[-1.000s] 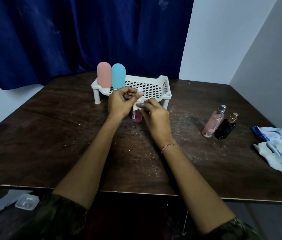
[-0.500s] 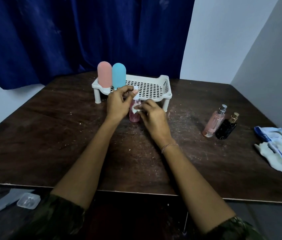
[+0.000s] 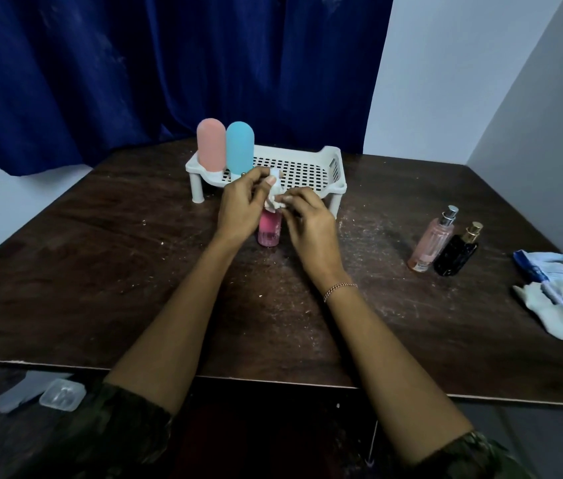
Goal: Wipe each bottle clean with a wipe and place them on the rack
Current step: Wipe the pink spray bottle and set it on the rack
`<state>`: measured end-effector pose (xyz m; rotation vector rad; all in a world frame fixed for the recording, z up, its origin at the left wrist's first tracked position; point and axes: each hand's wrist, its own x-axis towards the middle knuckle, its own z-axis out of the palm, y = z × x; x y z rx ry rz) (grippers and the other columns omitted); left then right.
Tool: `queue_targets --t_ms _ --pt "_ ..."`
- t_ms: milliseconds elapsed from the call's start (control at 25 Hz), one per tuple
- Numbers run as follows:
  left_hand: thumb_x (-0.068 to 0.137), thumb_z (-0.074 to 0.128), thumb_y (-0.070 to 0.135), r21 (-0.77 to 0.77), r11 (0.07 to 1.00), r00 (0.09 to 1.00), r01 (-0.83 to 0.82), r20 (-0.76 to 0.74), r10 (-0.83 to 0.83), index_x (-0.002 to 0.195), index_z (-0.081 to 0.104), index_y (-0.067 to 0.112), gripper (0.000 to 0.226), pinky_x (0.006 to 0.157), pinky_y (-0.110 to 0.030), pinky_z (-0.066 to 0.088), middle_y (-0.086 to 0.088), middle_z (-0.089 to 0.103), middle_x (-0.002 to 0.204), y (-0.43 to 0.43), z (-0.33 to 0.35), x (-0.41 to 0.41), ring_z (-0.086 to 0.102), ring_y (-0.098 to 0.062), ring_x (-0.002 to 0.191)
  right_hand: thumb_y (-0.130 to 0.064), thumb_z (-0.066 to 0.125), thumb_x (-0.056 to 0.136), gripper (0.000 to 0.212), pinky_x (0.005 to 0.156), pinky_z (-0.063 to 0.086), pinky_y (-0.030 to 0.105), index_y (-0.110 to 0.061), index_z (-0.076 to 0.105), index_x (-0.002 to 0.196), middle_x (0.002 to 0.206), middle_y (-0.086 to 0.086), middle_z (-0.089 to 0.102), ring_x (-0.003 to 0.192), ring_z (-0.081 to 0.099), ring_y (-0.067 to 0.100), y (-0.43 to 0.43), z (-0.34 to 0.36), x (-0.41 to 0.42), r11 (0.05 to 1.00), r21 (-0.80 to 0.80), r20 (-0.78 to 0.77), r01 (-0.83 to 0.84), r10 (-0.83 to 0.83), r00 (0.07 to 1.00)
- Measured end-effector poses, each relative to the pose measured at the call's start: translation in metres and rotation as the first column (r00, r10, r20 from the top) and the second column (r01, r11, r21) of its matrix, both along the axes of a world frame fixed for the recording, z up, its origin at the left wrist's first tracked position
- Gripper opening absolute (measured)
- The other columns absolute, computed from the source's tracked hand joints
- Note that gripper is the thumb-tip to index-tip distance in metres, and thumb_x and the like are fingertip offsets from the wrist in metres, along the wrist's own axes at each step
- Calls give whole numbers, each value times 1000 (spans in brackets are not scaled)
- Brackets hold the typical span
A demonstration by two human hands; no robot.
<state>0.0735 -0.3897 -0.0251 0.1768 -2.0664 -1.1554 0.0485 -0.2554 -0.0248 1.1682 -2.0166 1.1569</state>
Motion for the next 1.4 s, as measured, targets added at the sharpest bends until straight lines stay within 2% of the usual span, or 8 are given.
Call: queue_targets --t_ms 160,400,560,720,920,1120,1240,1400 --pt "94 53 20 126 991 999 48 -17 -47 114 60 5 26 85 -25 50 -8 67 108 -2 1 0 62 -15 96 0 63 82 14 84 53 32 0 66 96 98 8 61 91 60 17 4 -3 -4 998 55 21 -38 37 999" --pt "90 60 17 260 963 998 70 -22 -67 113 61 3 27 79 -28 49 -14 66 103 -7 4 -1 60 -15 92 -1 64 82 14 82 53 27 2 66 96 97 9 62 88 62 17 2 0 -3 999 46 20 -3 3 1000" --pt "90 60 17 359 930 997 75 -22 -72 114 61 4 27 89 -38 52 -14 66 109 -8 4 -2 62 -24 102 1 68 78 12 78 55 30 2 68 90 92 9 65 79 63 17 5 -4 -7 989 139 75 -57 47 996" --pt "91 57 14 343 936 996 86 -37 -78 116 60 3 27 92 -42 52 -15 65 110 -7 3 -2 62 -22 101 0 68 78 14 81 53 25 1 68 93 93 8 65 83 63 16 2 -4 -7 993 114 60 -40 33 998" --pt "94 46 1 290 947 989 140 -89 -119 120 58 18 33 98 -32 47 -10 60 125 -5 6 1 57 -21 115 1 70 75 13 72 46 20 0 70 87 86 9 64 73 57 13 6 -7 -10 966 235 141 -108 76 987" --pt "91 53 -1 343 927 987 152 -97 -126 118 61 12 31 88 -24 51 -16 61 123 0 8 2 60 -17 105 -4 66 81 16 80 52 29 0 66 97 96 9 63 83 62 20 0 -8 -8 981 193 65 -12 -1 998" --pt "88 59 4 363 917 985 165 -97 -139 119 61 15 32 93 -31 51 -22 60 123 -3 9 5 59 -27 112 -4 70 78 14 76 47 19 -1 68 91 91 9 65 80 61 18 2 -8 -10 981 185 125 -54 31 992" --pt "88 59 3 390 906 986 164 -103 -134 119 58 18 34 86 -19 50 -27 56 125 1 12 6 56 -34 115 -4 74 72 15 68 35 9 -3 71 87 87 8 66 73 56 11 10 -8 -13 941 314 215 -129 62 975"
